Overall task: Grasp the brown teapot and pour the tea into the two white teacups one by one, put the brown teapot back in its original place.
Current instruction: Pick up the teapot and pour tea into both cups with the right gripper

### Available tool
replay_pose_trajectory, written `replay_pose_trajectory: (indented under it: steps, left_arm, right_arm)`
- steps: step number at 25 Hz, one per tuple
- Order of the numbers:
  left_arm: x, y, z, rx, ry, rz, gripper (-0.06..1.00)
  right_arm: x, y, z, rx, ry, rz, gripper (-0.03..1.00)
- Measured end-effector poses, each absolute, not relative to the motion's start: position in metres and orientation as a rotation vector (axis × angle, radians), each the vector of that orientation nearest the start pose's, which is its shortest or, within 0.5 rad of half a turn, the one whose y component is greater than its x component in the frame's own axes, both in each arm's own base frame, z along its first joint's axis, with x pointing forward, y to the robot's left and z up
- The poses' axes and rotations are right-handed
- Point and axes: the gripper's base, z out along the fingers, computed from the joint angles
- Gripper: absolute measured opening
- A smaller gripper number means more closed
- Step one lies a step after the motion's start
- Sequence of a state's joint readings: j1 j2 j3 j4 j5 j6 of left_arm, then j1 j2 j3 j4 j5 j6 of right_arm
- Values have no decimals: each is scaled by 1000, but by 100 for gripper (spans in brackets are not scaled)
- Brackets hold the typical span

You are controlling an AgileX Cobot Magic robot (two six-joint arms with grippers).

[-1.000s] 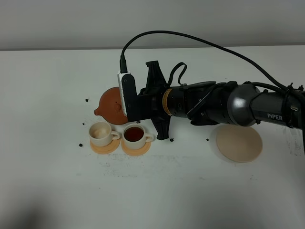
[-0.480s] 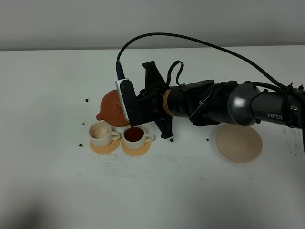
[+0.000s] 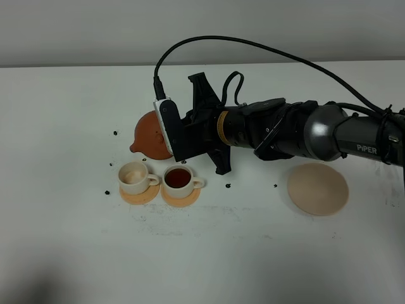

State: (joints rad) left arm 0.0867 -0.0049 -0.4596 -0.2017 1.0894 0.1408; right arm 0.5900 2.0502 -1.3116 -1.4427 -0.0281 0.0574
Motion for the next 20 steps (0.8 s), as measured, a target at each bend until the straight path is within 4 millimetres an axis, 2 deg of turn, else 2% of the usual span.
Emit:
replay_pose_trajectory:
  steps: [8,14,20]
  left_arm:
    - [-2,-16,265,65,2091,-107,31]
    - [-2,-16,265,65,2091,-107,31]
    - [-2,-16,265,65,2091,-107,31]
  right_arm:
    - [374,250,166,-1889,1225,-411,9]
    - [375,251,152,-1918,1240,-405,9]
    - [375,250,150,-1935,1224,-417,9]
